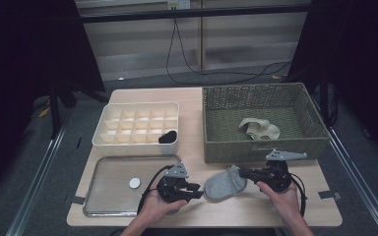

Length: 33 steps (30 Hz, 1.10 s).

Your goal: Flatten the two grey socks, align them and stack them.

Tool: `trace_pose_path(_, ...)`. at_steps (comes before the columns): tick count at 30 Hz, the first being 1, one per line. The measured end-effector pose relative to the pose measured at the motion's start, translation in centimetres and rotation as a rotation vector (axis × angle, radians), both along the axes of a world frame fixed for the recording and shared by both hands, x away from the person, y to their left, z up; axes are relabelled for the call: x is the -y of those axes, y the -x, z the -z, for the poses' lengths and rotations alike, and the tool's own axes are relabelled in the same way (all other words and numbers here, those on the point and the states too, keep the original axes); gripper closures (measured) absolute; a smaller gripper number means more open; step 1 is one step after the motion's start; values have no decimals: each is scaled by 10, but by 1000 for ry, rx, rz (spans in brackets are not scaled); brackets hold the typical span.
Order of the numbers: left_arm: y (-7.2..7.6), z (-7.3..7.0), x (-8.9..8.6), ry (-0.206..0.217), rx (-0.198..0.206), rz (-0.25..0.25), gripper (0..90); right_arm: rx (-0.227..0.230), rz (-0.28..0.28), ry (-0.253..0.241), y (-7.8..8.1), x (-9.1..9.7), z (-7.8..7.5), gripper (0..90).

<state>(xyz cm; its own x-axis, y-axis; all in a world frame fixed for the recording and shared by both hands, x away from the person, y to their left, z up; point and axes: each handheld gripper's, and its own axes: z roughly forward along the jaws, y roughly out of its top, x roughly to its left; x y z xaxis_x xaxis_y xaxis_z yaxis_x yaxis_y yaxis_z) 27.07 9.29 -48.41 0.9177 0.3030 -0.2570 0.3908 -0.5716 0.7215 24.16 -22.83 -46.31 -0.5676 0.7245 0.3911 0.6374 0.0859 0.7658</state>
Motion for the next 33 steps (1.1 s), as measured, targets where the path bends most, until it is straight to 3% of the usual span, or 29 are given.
trace_pose_path(12,-4,9,5,-10,-14,-10,696,1,-70,18,-3,-28,-1,871)
trace_pose_path(29,-8,13,8,-4,-35,-9,708,-42,-191,34,-9,-77,6,870)
trace_pose_path(33,-7,13,8,1,-43,-8,708,-55,-198,64,-11,-82,12,868)
